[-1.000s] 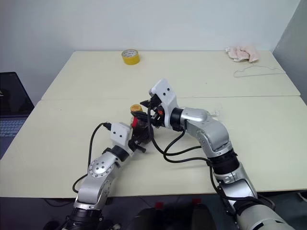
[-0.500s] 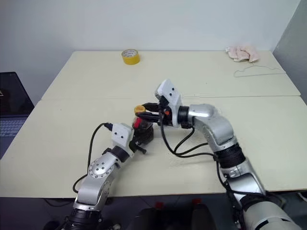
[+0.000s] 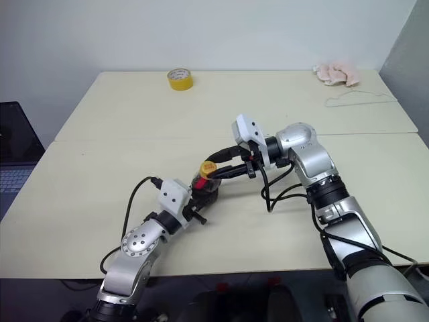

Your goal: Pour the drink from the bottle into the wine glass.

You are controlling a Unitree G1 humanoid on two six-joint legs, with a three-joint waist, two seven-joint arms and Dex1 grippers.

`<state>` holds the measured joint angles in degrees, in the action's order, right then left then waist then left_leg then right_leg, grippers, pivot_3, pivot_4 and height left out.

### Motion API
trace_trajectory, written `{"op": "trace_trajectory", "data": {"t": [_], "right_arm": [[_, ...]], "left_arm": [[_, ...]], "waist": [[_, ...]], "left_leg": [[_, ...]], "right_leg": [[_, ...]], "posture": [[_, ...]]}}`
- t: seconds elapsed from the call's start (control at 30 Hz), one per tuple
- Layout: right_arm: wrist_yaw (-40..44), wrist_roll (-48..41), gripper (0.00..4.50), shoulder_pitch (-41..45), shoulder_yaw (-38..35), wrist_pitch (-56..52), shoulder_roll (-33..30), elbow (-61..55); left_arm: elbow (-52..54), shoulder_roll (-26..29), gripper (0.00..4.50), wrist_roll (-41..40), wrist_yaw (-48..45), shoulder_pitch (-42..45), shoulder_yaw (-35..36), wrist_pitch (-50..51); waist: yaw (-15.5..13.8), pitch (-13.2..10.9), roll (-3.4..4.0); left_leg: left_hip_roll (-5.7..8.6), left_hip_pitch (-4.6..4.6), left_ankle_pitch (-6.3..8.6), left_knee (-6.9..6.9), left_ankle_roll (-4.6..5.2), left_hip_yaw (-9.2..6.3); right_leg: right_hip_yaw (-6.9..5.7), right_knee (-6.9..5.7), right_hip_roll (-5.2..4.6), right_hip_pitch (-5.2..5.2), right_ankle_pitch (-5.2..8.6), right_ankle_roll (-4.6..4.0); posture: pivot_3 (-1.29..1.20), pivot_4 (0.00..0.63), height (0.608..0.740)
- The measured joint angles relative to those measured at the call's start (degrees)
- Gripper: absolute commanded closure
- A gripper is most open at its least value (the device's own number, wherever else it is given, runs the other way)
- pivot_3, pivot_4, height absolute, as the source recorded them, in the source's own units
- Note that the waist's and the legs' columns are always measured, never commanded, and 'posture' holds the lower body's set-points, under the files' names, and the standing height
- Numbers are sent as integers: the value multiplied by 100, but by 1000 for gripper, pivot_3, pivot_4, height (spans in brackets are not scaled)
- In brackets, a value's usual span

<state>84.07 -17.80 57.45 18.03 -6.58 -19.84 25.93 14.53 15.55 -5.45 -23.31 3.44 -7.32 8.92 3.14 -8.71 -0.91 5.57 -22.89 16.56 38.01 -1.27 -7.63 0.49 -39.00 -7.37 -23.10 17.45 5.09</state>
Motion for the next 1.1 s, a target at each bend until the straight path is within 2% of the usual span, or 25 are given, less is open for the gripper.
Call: {"op": "trace_trajectory", "data": {"t": [0.17,0.47,0.83,1.1], "right_arm": [[24,110,3259,67,2,-1,96,43],[35,106,46,46,12,-964,79,-586],[-634,-11,0,-69,-263,-1442,288,-1246],[-1999,-370,0,-386,-764,-2456,512,-2153]], "left_arm": [[0,0,3606,-1,2,-10,26,31],[-90,-9,3692,-5,29,68,136,35],[-511,-104,3709,-30,145,321,387,-73],[-668,-184,3728,-47,150,409,452,-162]], "waist": [[0,0,0],[-6,0,0],[-4,0,0],[-6,0,0]], "left_leg": [[0,0,0,1,-1,-1],[0,-1,1,3,-1,-1],[0,-3,1,4,-2,-1],[0,-3,1,4,-2,-2]], "right_leg": [[-1,0,0,0,0,-1],[0,-1,0,-2,-1,-2],[0,-3,0,-4,-2,-2],[0,-5,0,-6,-2,-3]], "posture": [[0,150,740],[0,150,740],[0,150,740],[0,150,740]]}}
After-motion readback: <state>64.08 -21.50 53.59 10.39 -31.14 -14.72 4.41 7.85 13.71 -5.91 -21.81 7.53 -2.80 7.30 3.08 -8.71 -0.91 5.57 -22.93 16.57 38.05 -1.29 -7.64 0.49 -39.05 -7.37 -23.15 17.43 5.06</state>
